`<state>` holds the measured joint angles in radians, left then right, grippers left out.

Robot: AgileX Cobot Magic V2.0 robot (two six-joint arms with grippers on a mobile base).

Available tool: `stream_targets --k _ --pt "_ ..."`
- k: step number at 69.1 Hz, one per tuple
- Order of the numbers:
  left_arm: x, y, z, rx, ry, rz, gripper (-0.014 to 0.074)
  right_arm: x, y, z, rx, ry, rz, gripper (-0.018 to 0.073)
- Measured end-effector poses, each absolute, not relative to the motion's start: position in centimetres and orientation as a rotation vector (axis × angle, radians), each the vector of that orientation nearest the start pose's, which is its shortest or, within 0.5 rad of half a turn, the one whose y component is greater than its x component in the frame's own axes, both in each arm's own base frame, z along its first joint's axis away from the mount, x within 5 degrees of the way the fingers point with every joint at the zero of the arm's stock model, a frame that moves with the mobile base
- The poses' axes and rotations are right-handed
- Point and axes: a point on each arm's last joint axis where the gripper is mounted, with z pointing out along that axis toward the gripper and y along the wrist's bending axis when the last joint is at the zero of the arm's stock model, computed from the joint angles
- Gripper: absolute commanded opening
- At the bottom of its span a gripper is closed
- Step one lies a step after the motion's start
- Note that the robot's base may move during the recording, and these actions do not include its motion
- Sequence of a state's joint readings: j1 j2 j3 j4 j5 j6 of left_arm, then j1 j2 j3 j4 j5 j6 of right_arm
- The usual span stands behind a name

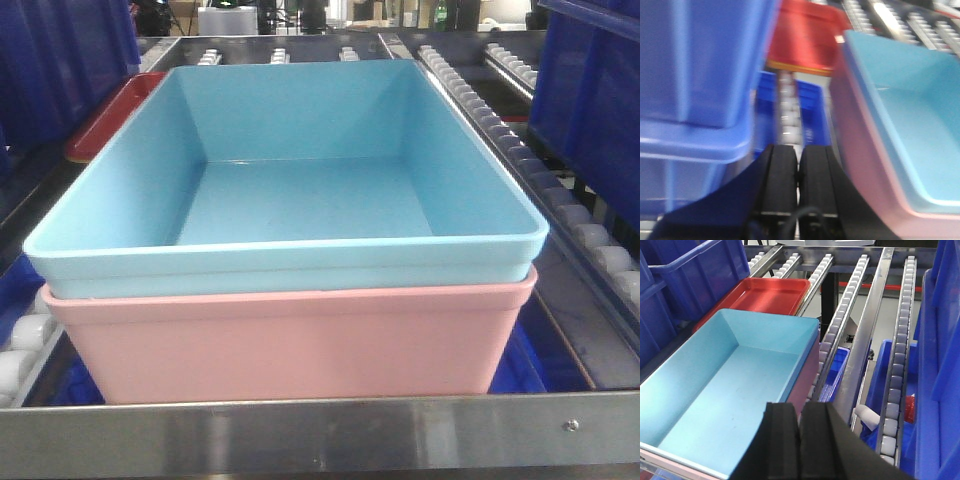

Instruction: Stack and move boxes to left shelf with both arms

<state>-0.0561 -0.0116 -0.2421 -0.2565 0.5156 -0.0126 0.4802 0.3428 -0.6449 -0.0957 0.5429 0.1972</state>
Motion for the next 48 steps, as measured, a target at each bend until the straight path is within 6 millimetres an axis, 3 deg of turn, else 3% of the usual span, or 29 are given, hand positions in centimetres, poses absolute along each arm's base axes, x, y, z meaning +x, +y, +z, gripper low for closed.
stream_targets --k 19,48 --pt "5.6 -0.2 20.4 -0.093 1.547 -0.138 -0.0001 5.6 2.4 35.6 -0.279 1.716 0.397 0.0056" --pt "5.6 -0.1 20.6 -0.086 1.483 -0.12 -0.0001 5.5 2.4 35.6 -0.279 1.714 0.397 0.0056"
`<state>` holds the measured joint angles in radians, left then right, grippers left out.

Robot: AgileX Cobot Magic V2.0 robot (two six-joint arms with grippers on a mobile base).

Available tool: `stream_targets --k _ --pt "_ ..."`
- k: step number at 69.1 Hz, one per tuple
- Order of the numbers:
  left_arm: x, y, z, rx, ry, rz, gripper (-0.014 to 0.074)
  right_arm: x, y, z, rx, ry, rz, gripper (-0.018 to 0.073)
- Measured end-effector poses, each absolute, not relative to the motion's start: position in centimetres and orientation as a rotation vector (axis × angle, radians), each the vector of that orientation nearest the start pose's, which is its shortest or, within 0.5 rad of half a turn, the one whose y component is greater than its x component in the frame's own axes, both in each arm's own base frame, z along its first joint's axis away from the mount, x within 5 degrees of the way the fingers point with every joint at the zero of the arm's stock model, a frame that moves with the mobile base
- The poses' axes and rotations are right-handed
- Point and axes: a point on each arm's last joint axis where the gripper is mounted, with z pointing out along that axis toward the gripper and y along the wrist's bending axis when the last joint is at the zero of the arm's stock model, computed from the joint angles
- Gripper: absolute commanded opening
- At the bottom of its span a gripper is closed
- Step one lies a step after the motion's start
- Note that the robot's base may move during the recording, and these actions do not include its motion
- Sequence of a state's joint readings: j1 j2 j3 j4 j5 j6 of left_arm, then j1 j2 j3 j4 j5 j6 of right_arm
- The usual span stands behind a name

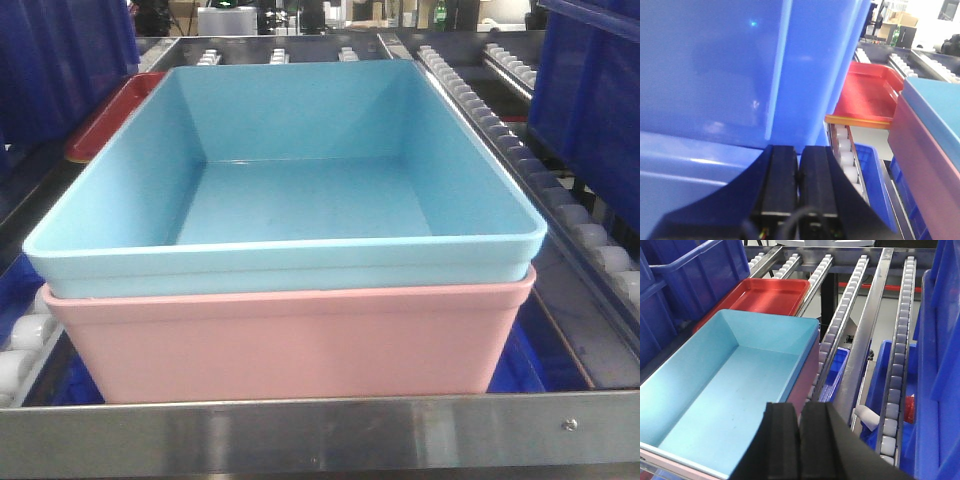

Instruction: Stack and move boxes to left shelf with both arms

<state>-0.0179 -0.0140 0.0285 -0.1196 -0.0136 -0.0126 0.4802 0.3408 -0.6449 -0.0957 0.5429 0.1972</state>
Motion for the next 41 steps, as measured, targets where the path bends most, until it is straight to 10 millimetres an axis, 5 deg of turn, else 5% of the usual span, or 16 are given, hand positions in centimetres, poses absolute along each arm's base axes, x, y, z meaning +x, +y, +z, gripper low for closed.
stream_targets --k 41 --pt "5.62 -0.08 20.61 -0.085 1.478 -0.119 -0.0002 5.53 2.37 35.61 -0.279 1.714 0.397 0.0056"
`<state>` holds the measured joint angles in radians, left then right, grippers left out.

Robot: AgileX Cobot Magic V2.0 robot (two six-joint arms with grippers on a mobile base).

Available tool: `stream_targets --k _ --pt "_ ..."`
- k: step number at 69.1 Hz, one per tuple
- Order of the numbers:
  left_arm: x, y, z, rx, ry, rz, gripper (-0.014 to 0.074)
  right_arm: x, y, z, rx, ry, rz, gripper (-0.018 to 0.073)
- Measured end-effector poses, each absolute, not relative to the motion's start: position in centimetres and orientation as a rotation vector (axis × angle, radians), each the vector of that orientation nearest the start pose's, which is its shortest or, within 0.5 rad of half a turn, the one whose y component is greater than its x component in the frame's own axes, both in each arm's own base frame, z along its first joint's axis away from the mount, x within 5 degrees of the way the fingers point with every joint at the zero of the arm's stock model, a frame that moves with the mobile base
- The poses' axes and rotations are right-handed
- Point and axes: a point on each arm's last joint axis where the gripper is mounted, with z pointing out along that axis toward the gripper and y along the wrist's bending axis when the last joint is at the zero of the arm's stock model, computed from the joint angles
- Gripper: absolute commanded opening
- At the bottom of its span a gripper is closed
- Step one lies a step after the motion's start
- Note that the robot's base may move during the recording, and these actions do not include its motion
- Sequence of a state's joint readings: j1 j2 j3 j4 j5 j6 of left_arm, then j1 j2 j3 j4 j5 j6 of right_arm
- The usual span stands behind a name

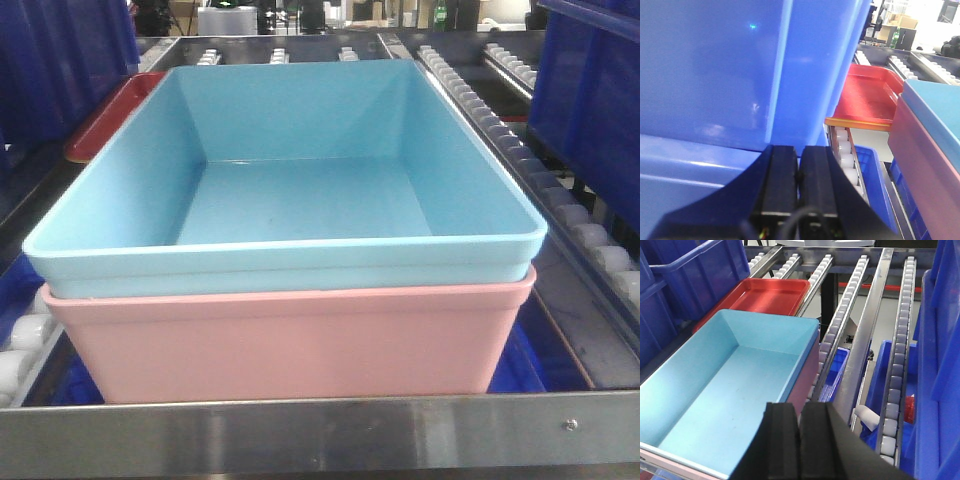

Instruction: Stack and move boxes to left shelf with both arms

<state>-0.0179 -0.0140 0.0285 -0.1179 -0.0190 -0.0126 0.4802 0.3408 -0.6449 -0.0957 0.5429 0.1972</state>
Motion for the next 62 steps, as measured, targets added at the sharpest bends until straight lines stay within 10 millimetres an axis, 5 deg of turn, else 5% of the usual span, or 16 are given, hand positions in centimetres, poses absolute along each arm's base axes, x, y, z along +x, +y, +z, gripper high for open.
stream_targets --k 33,62 --pt "5.6 -0.1 20.6 -0.084 1.478 -0.117 -0.0002 6.0 2.3 34.8 -0.292 1.702 0.335 0.0056" --pt "5.6 -0.1 20.6 -0.084 1.477 -0.117 -0.0003 6.5 0.4 25.6 -0.057 1.556 0.048 0.0056"
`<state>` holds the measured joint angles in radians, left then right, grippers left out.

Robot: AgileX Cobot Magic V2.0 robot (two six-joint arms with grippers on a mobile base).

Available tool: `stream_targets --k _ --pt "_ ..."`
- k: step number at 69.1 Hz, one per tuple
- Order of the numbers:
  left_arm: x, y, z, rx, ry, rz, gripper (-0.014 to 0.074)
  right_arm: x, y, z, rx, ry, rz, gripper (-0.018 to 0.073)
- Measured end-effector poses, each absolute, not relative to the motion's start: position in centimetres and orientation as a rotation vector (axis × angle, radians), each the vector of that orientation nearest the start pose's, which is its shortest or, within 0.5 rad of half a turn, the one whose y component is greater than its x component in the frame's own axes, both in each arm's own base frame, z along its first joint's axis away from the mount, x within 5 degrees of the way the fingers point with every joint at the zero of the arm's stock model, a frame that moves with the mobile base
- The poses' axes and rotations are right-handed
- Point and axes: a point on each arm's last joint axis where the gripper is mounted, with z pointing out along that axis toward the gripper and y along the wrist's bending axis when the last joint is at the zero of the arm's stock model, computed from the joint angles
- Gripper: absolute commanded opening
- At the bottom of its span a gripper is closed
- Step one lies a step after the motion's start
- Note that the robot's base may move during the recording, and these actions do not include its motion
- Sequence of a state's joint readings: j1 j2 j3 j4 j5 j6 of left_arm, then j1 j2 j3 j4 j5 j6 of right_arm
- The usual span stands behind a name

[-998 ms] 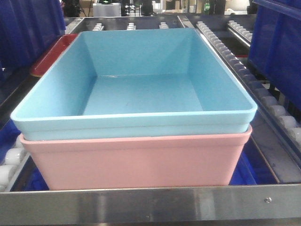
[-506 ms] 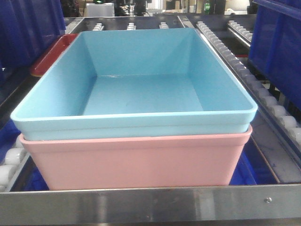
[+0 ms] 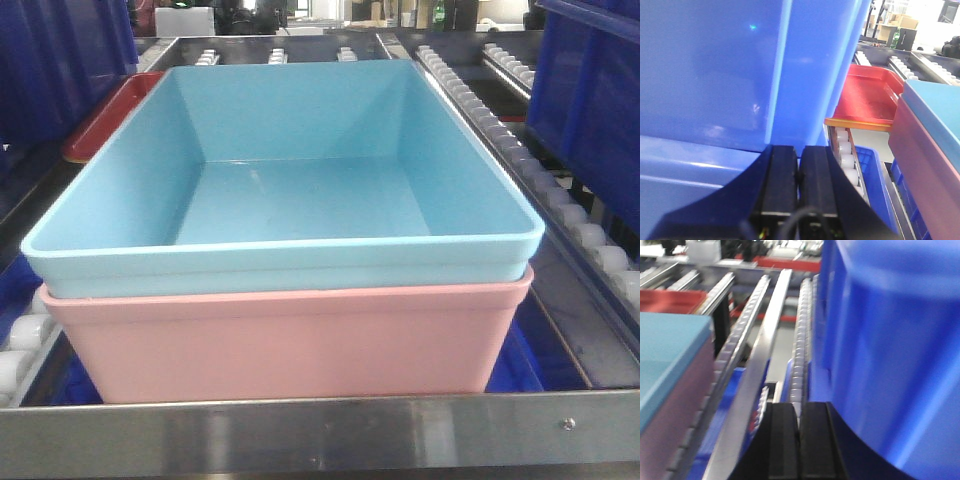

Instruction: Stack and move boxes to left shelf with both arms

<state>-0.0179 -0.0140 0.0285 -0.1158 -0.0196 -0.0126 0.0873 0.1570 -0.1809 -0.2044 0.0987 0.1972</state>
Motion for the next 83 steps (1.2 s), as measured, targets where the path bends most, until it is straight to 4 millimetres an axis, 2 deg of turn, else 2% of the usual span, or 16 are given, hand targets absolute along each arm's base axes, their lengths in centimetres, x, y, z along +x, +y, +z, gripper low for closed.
stream_targets --k 10,20,83 --pt "5.6 -0.1 20.6 -0.084 1.477 -0.117 -0.0003 5.8 0.2 22.3 -0.038 1.512 0.029 0.0056" --pt "5.6 -0.1 20.7 -0.084 1.469 -0.117 -0.0003 5.7 0.2 20.3 -0.028 1.525 0.037 0.0056" --pt "5.6 -0.1 20.7 -0.083 1.466 -0.115 -0.0003 5.7 0.2 20.1 0.015 1.53 0.077 0.0056"
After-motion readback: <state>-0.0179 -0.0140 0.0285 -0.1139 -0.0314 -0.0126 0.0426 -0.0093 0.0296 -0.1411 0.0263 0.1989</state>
